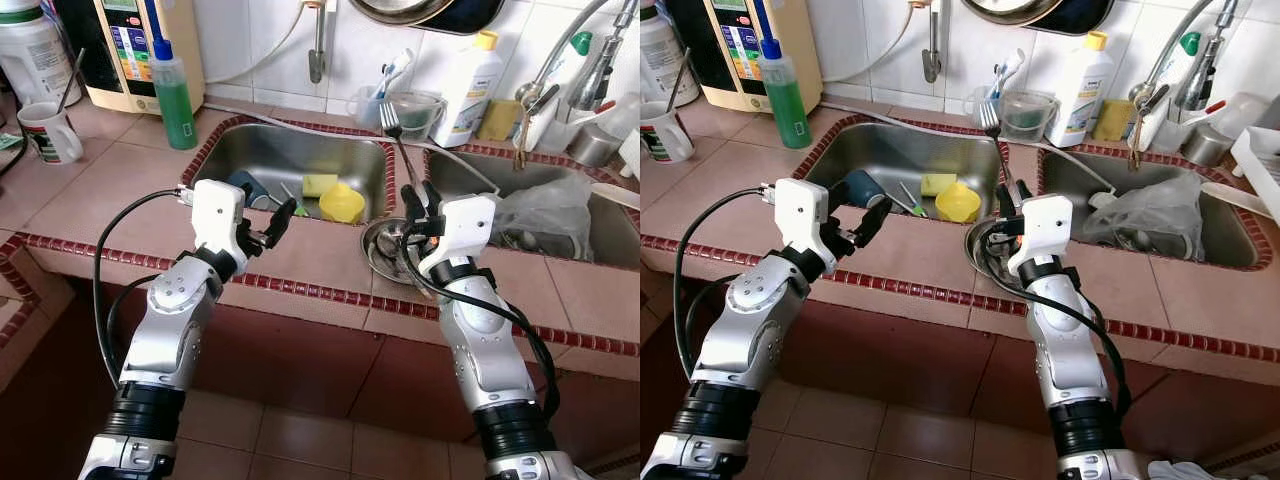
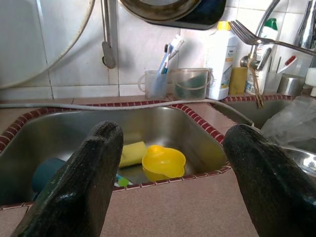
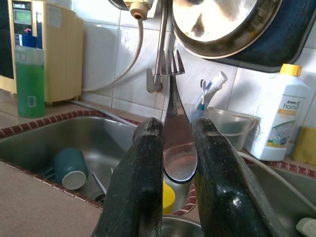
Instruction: Kitchen organization
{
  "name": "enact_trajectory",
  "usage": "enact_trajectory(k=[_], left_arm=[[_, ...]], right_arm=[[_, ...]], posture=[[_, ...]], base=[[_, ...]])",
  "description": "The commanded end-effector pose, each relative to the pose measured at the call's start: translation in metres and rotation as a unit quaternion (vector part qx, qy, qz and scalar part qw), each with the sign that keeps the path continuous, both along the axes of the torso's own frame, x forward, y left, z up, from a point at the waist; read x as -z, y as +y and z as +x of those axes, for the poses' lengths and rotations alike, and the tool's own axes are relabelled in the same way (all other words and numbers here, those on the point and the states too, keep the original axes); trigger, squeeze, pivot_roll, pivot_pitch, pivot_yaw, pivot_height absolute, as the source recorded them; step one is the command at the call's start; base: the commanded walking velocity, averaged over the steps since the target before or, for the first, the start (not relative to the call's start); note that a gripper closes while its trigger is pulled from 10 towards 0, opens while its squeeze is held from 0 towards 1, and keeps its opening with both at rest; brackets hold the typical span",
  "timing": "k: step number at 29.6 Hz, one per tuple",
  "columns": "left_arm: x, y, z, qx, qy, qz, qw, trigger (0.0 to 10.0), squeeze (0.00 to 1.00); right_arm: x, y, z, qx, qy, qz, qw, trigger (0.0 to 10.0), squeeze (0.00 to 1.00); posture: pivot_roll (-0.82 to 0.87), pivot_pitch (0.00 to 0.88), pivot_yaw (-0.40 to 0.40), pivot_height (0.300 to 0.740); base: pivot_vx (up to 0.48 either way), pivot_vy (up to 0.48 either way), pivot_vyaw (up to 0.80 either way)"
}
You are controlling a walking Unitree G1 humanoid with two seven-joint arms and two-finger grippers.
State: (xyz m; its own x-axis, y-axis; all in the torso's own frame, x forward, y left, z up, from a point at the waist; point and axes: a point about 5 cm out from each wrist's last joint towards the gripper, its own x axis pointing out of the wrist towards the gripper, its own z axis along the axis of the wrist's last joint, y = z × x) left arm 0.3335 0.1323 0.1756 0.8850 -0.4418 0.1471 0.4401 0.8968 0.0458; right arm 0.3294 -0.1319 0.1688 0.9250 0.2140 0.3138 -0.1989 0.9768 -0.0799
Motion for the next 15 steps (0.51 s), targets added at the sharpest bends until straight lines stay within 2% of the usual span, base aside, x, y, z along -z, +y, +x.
enact_trajectory(k=[1, 15], left_arm=[[-0.0029, -0.0012, 0.0023, 0.0, -0.001, -0.006, 1.0, 10.0, 0.0], [-0.0044, -0.0029, 0.0027, 0.002, -0.003, -0.012, 1.0, 10.0, 0.0]], right_arm=[[-0.006, -0.0016, 0.0004, -0.002, -0.009, -0.003, 1.0, 10.0, 0.0], [-0.0061, 0.0009, 0.0002, -0.009, -0.009, -0.004, 1.0, 10.0, 0.0]], posture=[[0.14, 0.034, -0.037, 0.74], [0.14, 0.027, -0.039, 0.74]], base=[[0.24, 0.0, 0.0], [0.29, 0.0, 0.0]])
